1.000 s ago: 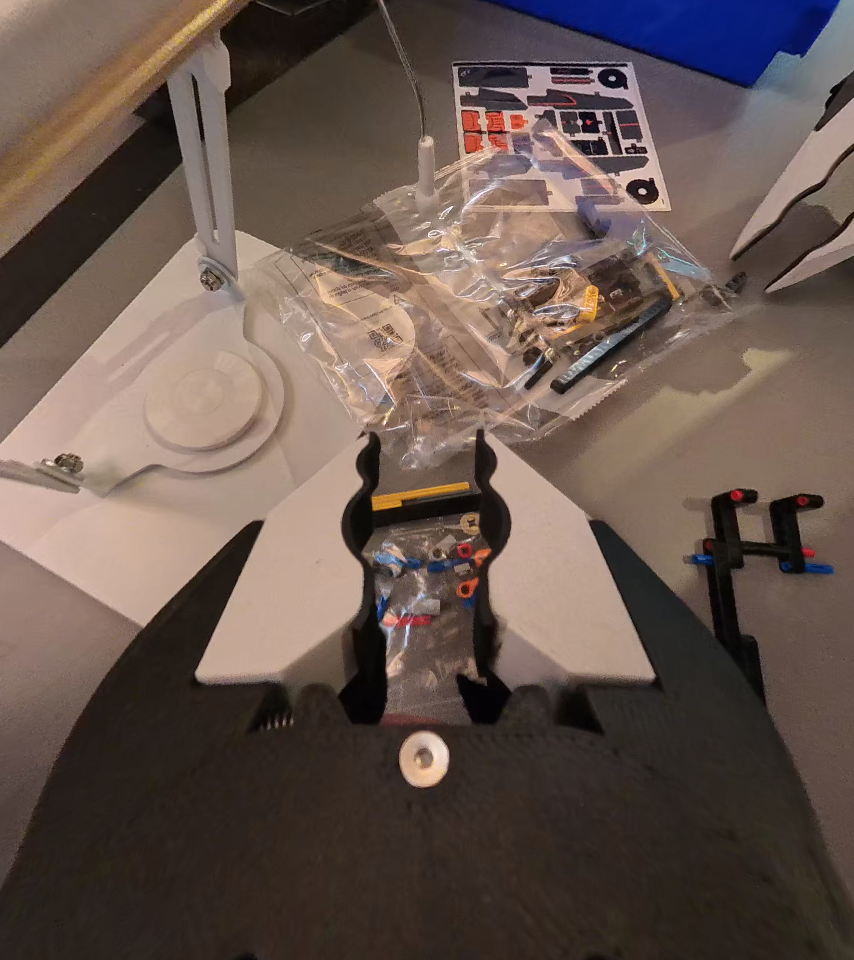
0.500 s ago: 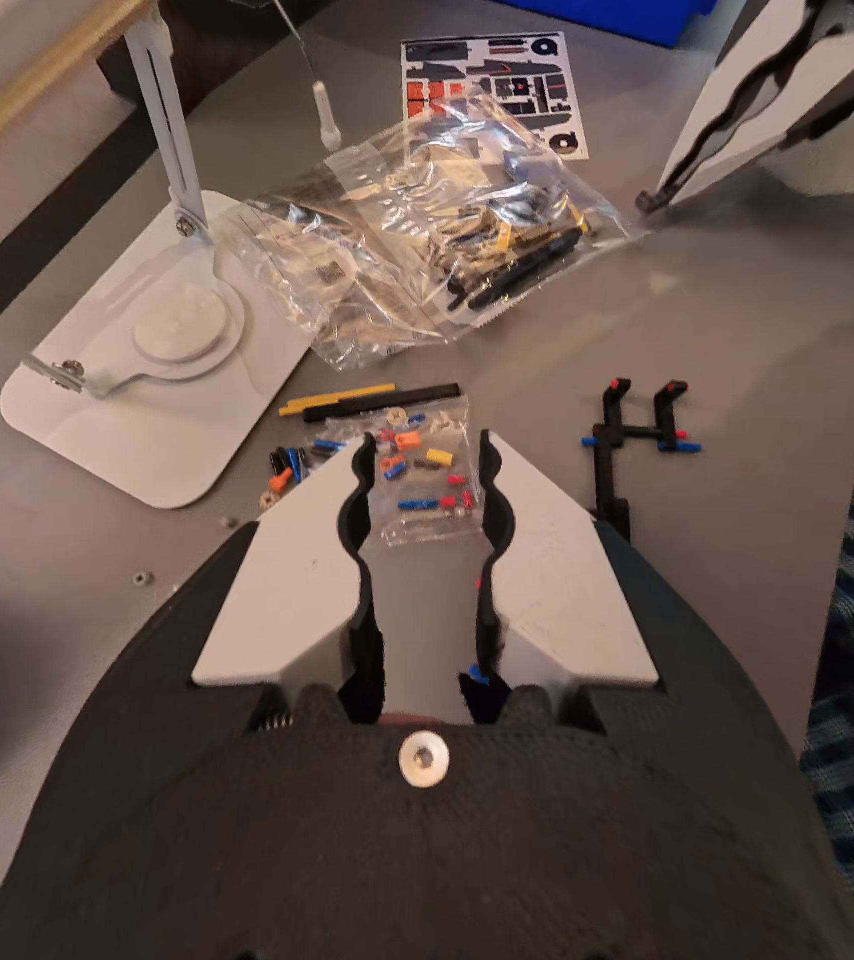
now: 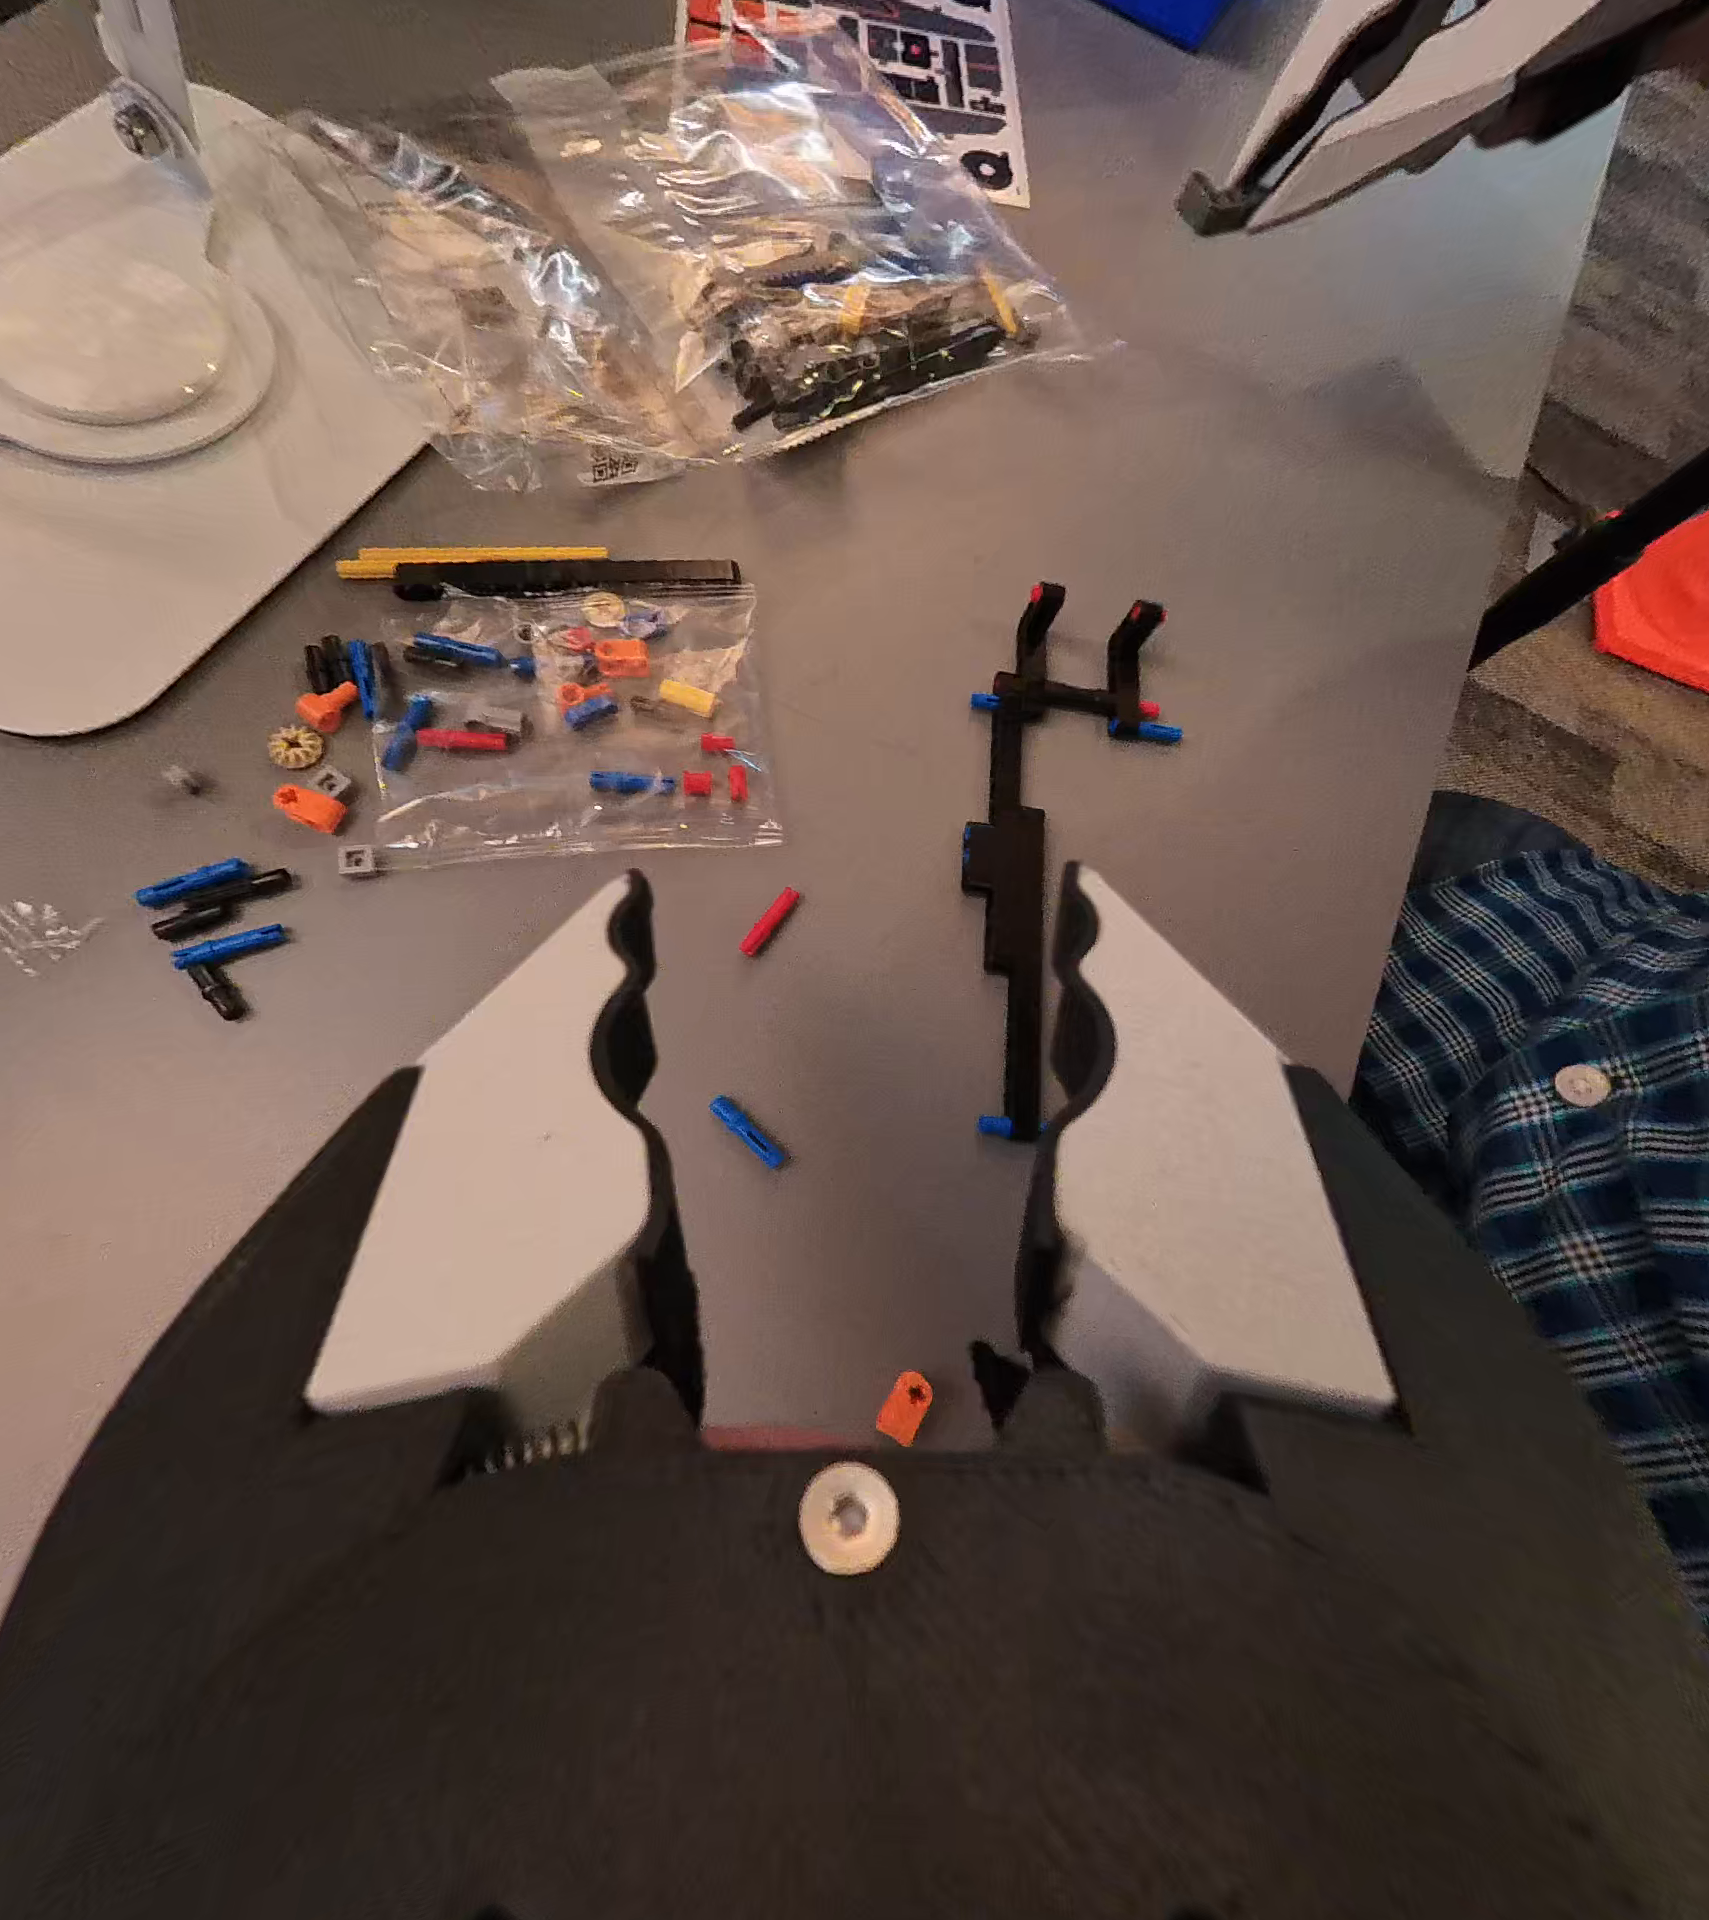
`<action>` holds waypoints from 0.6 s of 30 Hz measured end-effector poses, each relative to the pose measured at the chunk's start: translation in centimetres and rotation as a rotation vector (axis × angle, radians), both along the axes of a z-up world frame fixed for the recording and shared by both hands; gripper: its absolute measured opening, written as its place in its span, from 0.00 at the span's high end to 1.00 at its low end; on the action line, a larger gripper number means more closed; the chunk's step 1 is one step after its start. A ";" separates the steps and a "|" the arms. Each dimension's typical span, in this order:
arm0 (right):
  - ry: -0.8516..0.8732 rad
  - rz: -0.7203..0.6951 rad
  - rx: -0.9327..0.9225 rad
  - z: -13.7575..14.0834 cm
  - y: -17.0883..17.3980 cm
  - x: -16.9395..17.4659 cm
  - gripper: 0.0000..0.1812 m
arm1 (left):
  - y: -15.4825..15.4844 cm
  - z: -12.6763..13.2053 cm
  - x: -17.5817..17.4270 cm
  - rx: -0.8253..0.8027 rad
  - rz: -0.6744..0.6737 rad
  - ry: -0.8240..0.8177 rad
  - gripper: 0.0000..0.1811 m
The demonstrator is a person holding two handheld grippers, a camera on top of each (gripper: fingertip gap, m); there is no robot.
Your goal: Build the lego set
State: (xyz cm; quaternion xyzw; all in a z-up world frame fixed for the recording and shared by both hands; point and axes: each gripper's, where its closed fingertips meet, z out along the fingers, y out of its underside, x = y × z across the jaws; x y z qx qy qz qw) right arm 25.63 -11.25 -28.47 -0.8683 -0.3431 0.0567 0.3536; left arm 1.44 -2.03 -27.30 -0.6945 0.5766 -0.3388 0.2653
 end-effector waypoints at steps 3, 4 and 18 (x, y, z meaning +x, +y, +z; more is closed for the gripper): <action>0.001 0.022 0.026 0.7 0.6 -1.6 0.97 | -0.6 -0.3 -0.2 0.007 -0.011 -0.020 0.67; -0.001 0.030 0.040 1.0 0.8 -2.2 0.97 | -0.8 -0.3 -0.1 0.002 -0.011 -0.033 0.68; -0.023 0.141 0.278 5.8 4.5 -10.5 0.97 | -1.2 0.7 1.0 -0.036 0.001 -0.172 0.79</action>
